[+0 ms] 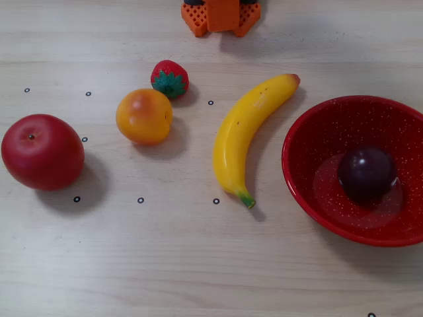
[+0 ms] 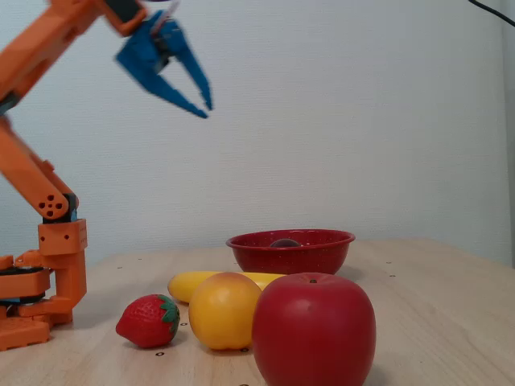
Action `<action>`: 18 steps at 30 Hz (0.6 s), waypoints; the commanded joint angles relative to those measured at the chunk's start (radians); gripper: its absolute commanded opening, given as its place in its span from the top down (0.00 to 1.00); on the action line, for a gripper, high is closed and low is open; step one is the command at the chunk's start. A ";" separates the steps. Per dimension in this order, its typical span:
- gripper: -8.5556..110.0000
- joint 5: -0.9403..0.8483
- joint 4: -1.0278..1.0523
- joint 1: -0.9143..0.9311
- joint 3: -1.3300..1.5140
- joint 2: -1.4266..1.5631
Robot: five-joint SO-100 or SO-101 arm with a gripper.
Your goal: Put the plum in the red bowl.
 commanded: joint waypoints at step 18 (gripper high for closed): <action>0.93 0.029 -0.301 -0.150 0.954 0.885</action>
